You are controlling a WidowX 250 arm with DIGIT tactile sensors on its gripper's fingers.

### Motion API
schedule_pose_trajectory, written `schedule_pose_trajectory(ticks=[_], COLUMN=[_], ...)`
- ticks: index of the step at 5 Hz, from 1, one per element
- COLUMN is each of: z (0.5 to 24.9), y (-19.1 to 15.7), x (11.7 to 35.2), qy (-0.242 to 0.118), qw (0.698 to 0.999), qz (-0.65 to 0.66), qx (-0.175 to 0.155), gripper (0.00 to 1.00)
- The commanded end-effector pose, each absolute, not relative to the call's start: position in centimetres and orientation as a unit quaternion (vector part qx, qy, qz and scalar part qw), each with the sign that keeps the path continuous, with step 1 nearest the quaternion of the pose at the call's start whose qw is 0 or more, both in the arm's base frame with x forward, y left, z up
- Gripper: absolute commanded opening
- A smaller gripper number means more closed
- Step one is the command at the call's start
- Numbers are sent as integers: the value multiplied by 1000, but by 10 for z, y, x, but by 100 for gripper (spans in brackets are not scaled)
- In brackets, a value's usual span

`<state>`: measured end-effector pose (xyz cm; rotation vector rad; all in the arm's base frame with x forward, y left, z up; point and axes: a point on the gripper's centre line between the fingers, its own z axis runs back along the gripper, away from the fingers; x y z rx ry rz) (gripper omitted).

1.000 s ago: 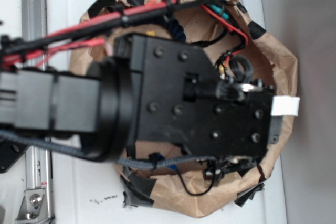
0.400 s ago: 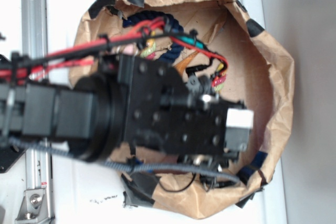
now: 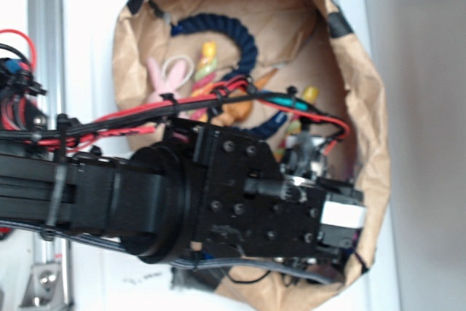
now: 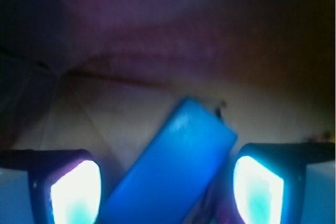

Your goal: Grab the blue block.

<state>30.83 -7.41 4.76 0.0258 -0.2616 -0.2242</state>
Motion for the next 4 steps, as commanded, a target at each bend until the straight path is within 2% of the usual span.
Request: schedule_pose_trajectory(ticks=[1, 2, 4], z=[8, -10, -1], y=[-57, -67, -84], x=[322, 298, 274], qy=[-21, 60, 65], qw=[999, 997, 998], qz=[-29, 9, -16], qx=[-28, -38, -19], gripper=[100, 100, 100])
